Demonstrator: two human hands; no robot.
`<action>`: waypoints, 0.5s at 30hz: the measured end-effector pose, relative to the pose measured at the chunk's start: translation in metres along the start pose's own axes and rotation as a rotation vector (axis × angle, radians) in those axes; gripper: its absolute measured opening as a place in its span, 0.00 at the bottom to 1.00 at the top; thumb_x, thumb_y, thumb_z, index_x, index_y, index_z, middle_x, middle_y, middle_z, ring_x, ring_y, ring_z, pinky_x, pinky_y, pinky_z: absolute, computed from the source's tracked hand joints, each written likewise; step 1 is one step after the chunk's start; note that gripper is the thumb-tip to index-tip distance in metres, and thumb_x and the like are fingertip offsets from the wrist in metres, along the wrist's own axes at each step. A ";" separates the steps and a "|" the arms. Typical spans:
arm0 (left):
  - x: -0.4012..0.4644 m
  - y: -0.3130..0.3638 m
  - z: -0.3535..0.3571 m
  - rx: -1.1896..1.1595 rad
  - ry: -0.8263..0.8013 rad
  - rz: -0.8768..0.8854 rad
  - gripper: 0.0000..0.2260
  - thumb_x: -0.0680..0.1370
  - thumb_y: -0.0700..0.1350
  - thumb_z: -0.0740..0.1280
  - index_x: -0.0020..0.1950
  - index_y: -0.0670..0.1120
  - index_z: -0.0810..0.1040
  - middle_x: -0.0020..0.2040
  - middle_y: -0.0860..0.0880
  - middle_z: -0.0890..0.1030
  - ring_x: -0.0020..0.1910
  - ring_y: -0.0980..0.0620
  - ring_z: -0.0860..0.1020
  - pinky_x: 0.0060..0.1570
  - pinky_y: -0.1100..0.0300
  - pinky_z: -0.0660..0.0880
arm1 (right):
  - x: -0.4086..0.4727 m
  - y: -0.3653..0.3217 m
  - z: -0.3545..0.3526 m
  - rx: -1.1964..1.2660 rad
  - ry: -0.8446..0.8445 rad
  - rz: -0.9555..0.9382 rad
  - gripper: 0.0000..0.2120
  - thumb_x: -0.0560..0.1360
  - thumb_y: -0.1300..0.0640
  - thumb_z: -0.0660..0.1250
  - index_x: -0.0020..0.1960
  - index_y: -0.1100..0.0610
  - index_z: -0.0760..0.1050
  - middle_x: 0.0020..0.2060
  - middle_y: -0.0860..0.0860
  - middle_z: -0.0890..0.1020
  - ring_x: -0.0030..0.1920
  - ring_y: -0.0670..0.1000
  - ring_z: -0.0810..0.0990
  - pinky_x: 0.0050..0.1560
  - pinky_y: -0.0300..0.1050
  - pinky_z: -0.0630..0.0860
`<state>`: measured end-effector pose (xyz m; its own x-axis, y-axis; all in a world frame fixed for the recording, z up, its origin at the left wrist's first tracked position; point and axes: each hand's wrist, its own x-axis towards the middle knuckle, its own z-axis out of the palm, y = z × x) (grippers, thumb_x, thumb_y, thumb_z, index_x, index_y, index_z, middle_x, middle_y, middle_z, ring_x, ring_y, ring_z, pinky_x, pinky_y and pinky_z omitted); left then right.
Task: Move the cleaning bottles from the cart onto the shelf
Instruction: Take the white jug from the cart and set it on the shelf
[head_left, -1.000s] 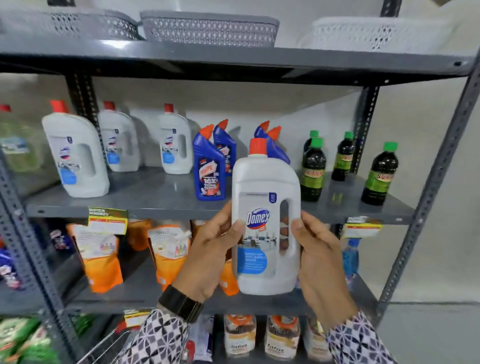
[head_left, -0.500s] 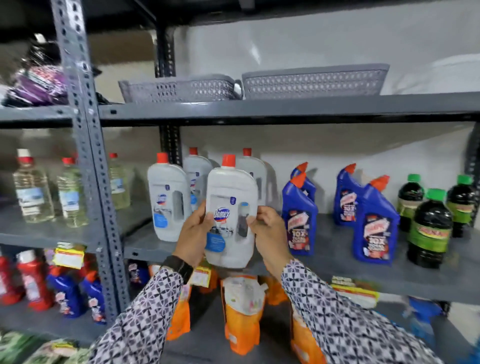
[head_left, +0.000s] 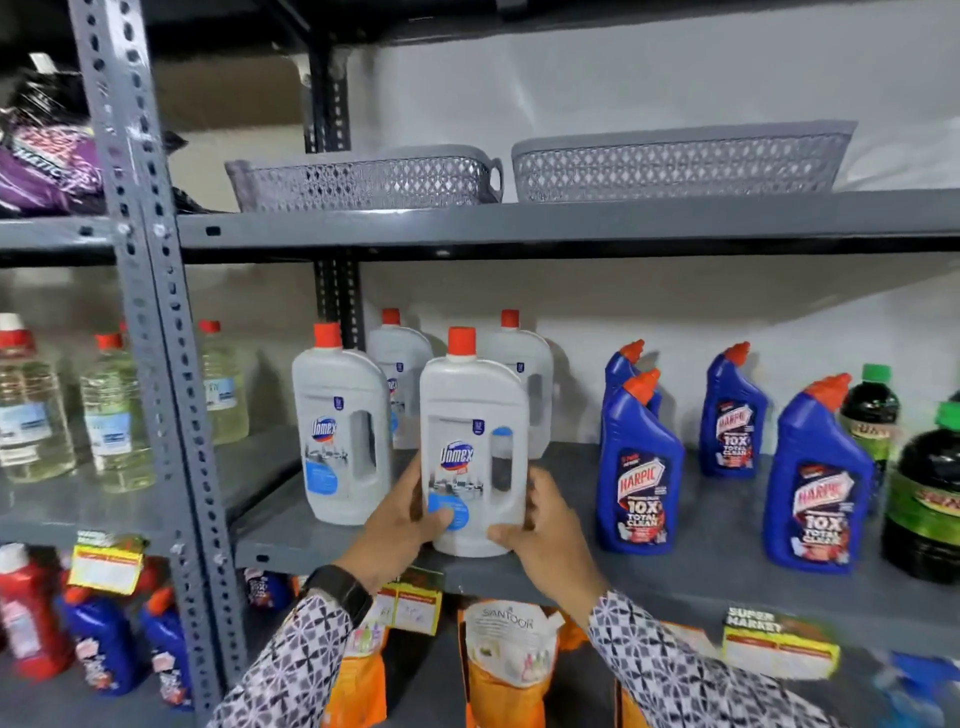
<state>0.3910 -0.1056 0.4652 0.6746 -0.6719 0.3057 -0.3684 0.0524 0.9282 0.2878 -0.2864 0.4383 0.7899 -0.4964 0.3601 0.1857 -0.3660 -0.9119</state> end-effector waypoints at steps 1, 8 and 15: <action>0.003 -0.002 0.001 0.019 -0.005 -0.011 0.35 0.81 0.31 0.66 0.82 0.56 0.61 0.74 0.54 0.77 0.75 0.52 0.75 0.75 0.46 0.71 | 0.002 0.003 0.001 -0.037 0.013 0.012 0.30 0.66 0.60 0.79 0.61 0.37 0.74 0.57 0.43 0.87 0.58 0.44 0.87 0.60 0.53 0.85; 0.029 -0.006 0.021 0.082 -0.027 0.014 0.33 0.81 0.38 0.68 0.82 0.59 0.61 0.71 0.59 0.80 0.70 0.61 0.78 0.75 0.49 0.72 | 0.018 0.004 -0.012 -0.106 0.101 0.035 0.29 0.71 0.68 0.75 0.65 0.45 0.74 0.58 0.45 0.85 0.59 0.47 0.84 0.61 0.50 0.83; 0.031 -0.017 0.020 0.045 -0.041 0.056 0.31 0.81 0.37 0.70 0.80 0.56 0.66 0.68 0.57 0.83 0.67 0.59 0.81 0.60 0.67 0.79 | 0.009 0.010 -0.014 -0.121 0.156 0.005 0.31 0.72 0.68 0.73 0.66 0.41 0.72 0.58 0.41 0.84 0.58 0.40 0.83 0.59 0.42 0.82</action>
<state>0.4048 -0.1420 0.4544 0.6254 -0.6988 0.3472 -0.4339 0.0584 0.8991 0.2885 -0.3054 0.4354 0.6888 -0.6111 0.3900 0.1030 -0.4501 -0.8870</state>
